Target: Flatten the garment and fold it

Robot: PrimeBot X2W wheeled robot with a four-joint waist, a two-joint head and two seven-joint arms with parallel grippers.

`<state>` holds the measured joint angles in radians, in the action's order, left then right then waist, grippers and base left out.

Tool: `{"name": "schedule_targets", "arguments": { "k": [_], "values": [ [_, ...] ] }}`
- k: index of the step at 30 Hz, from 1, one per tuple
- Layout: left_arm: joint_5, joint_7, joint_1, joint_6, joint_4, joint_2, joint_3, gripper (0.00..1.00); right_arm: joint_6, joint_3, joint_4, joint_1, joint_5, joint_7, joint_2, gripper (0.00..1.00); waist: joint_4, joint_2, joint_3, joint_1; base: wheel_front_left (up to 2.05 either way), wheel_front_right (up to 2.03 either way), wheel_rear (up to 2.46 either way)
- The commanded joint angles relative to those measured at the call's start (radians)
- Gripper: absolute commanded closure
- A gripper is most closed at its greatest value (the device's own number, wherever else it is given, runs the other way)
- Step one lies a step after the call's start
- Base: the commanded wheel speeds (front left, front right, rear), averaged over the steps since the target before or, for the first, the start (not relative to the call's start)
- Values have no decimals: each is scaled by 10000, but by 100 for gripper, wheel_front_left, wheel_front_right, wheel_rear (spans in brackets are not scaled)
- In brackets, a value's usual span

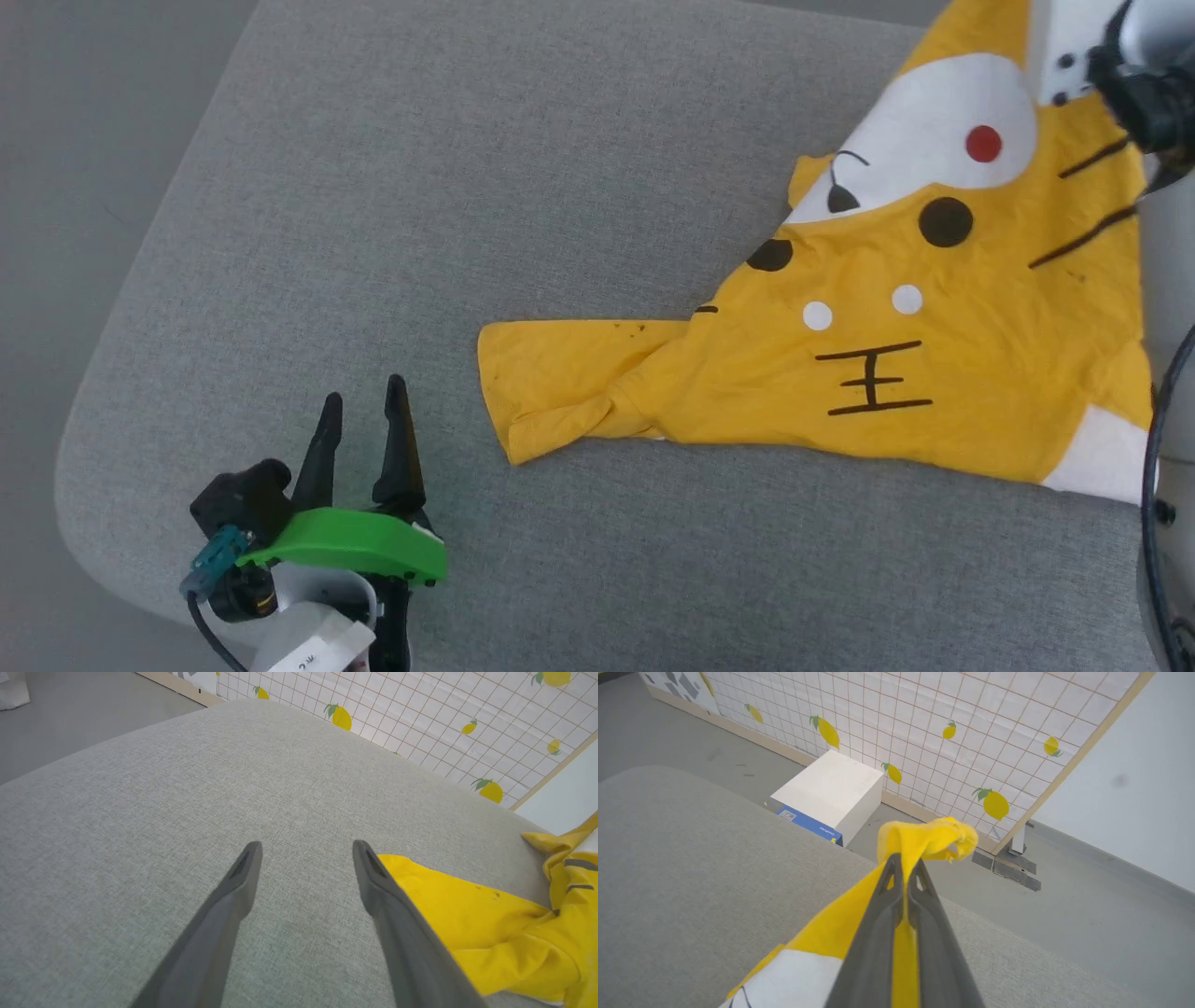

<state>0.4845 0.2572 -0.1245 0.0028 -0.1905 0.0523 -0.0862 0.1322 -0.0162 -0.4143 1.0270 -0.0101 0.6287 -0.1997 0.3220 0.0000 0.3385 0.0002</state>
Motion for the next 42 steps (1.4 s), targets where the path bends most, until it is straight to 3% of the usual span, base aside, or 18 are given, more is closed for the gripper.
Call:
{"name": "schedule_targets", "arguments": {
  "k": [1, 10, 15, 19, 24, 29, 33, 34, 36, 39, 42],
  "values": [
    [73, 45, -82, 48, -47, -20, 49, 0, -15, -233, 219, -114, 333, -115, 2, 100, -116, 0, -194, -2, 0, 0, 0],
    [-263, 45, 458, -89, -249, -6, 513, 0, -15, -1720, 3553, -3410, 3206, 590, -360, 100, -1083, 0, -1477, -2, 0, 0, 0],
    [-401, 45, 785, -124, -300, 57, 628, 0, -15, -2100, 5699, -6440, 4772, 2395, -852, 100, -1703, 0, -2156, -2, 0, 0, 0],
    [-431, 45, 1006, -89, -279, 69, 633, 0, -15, -1918, 6609, -8962, 5564, 4036, -1347, 100, -2133, 0, -2444, -2, 0, 0, 0],
    [-399, -17, 1072, -94, -257, 94, 563, 0, -15, -1167, 6690, -11468, 5643, 5385, -1550, 100, -2415, 0, -2460, -2, 0, 0, 0],
    [-331, -54, 1001, -124, -346, 116, 521, 0, -15, -662, 5910, -13203, 5199, 6472, -1637, 100, -2473, 0, -2430, -2, 0, 0, 0],
    [-265, -51, 1097, -126, -441, 180, 570, 0, -15, -132, 5617, -13329, 4686, 5973, -1349, 100, -2565, 0, -2453, -2, 0, 0, 0],
    [-256, -49, 1132, -118, -446, 192, 584, 0, -15, -51, 5645, -13232, 4641, 5689, -1196, 95, -2588, 0, -2475, -2, 0, 0, 0],
    [-246, -45, 1218, -94, -438, 215, 605, 0, -15, 293, 5730, -12959, 4842, 5066, -608, 0, -2626, 0, -2545, -2, 0, 0, 0],
    [-230, -61, 1308, -39, -389, 251, 626, 0, -15, 804, 6086, -12319, 5169, 4031, 105, 0, -2662, 0, -2629, -2, 0, 0, 0],
    [-216, -107, 1304, 2, -319, 277, 624, 0, -15, 1312, 6318, -11641, 5056, 3008, 408, 0, -2678, 0, -2662, -2, 0, 0, 0]
  ]
}}
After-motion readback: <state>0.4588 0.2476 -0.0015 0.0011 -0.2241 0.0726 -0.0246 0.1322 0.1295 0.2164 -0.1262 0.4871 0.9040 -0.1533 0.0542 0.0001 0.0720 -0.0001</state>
